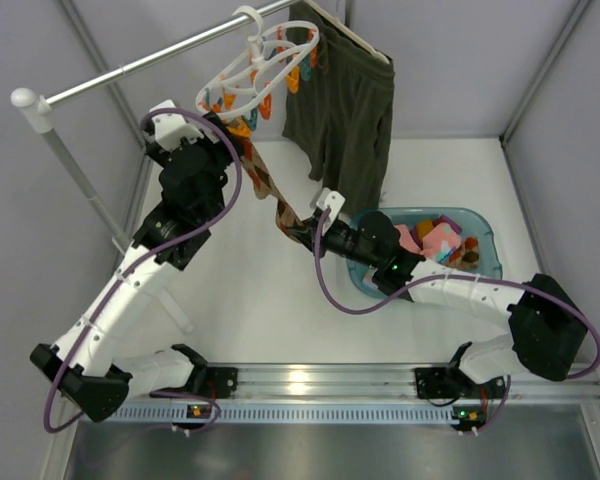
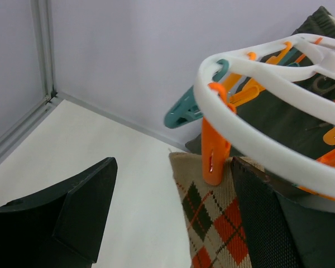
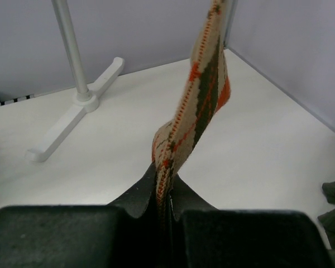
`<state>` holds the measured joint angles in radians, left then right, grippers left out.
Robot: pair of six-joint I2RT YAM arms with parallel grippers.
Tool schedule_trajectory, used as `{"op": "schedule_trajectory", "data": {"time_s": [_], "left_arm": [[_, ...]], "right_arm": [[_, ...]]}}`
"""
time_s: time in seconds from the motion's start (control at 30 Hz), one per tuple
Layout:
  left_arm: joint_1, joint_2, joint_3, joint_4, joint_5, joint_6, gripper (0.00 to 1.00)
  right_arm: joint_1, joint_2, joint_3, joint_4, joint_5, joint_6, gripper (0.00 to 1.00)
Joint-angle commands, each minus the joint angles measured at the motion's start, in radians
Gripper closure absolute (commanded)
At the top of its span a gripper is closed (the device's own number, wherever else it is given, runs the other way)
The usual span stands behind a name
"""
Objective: Remove the socks clipped to the hanger
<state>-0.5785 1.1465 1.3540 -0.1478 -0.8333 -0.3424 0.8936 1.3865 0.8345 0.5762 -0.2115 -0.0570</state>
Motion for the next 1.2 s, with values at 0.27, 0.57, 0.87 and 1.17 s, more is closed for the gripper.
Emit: {"op": "schedule_trajectory", "data": {"time_s": [0.27, 0.57, 0.87, 1.17], "left_arm": [[0.031, 0.087, 0.166, 0.002, 0.050, 0.060, 0.14], [0.068, 0.127, 0.187, 0.002, -0.012, 0.124, 0.17], [0.106, 0.191, 0.234, 0.002, 0.020, 0.161, 0.33], [0.149, 0.207, 0.214, 0.005, 0.189, 0.123, 0.25]], "right_arm": [[0.050, 0.068, 0.064, 0.005, -0.020, -0.046, 1.00], [0.076, 0.100, 0.083, 0.001, 0.004, -0.078, 1.00], [0.093, 0.126, 0.084, 0.019, 0.017, -0.092, 1.00], [0.105, 0.141, 0.072, 0.027, 0.029, -0.109, 1.00]]}}
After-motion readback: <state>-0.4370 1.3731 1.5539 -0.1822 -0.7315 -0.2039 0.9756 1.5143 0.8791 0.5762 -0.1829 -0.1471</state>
